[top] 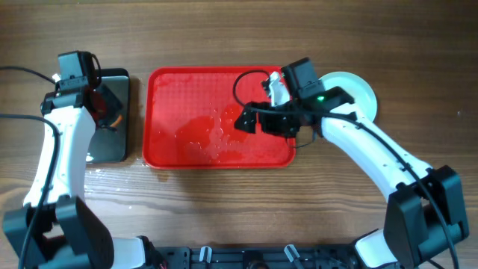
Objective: Clean dirty plates on tray and stack at the side
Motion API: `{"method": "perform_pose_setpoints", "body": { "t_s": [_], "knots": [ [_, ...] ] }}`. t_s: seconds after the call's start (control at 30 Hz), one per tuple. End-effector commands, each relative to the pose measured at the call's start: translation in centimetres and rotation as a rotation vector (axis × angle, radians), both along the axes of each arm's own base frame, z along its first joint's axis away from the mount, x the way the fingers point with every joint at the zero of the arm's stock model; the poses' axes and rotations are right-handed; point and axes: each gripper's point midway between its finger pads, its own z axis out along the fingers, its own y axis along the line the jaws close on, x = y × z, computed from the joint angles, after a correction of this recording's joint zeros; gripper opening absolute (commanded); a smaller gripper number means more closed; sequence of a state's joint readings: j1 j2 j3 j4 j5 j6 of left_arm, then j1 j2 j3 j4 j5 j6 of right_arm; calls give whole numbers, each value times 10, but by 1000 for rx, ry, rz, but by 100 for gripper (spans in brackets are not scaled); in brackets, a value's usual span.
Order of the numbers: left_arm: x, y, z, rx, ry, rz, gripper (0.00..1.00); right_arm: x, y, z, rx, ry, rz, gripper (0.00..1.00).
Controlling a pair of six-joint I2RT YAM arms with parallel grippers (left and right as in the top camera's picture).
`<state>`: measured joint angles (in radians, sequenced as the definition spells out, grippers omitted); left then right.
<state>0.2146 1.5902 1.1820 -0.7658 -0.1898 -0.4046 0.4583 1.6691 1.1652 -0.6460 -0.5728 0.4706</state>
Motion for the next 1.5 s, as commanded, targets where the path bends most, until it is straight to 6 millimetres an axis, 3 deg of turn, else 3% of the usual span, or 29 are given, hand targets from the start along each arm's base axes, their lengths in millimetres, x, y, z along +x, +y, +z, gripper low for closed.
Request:
{"method": "perform_pose_setpoints", "body": {
  "t_s": [0.0, 0.13, 0.2, 0.27, 0.3, 0.33, 0.43, 0.5, 0.53, 0.6, 0.7, 0.77, 0.83, 0.97, 1.1, 1.47],
  "knots": [
    [-7, 27, -31, 15, 76, 65, 6, -8, -4, -13, -125, -27, -3, 100],
    [-6, 47, -50, 9, 89, 115, 8, -15, -5, -21, -206, -46, 12, 100],
    [-6, 53, -54, 9, 87, 130, 30, -15, -4, -21, -203, -49, 15, 100],
    [-4, 56, -53, 11, 77, 135, 75, -14, -3, -20, -201, -52, 15, 100],
    [-3, 56, -52, 11, 73, 135, 86, -14, -3, -20, -200, -51, 13, 100],
    [-3, 55, -52, 9, 70, 134, 89, -14, -3, -20, -200, -51, 13, 100],
    [-4, 50, -50, -20, 69, 123, 89, -19, 2, -14, -160, -31, 27, 100],
    [-3, 41, -40, -60, 40, 105, 73, -21, 3, 1, -133, -47, 13, 100],
    [0, 32, -24, -94, -11, 87, 66, -21, 3, 13, -114, -73, 7, 100],
    [6, 18, 7, -147, -115, 45, 64, -24, 0, 43, -75, -145, 0, 100],
    [4, -14, 72, -238, -311, -56, 74, -31, -17, 89, -60, -278, -45, 100],
    [-12, -35, 108, -286, -397, -115, 80, -41, -42, 120, -90, -379, -107, 100],
    [-33, -46, 127, -291, -422, -129, 100, -55, -75, 140, -145, -444, -201, 100],
    [-72, -60, 137, -303, -394, -122, 100, -91, -123, 152, -230, -480, -294, 100],
    [-94, -68, 135, -318, -356, -113, 100, -128, -147, 144, -279, -432, -280, 100],
    [-93, -67, 134, -319, -353, -113, 100, -126, -146, 137, -303, -402, -271, 100]
  ]
}}
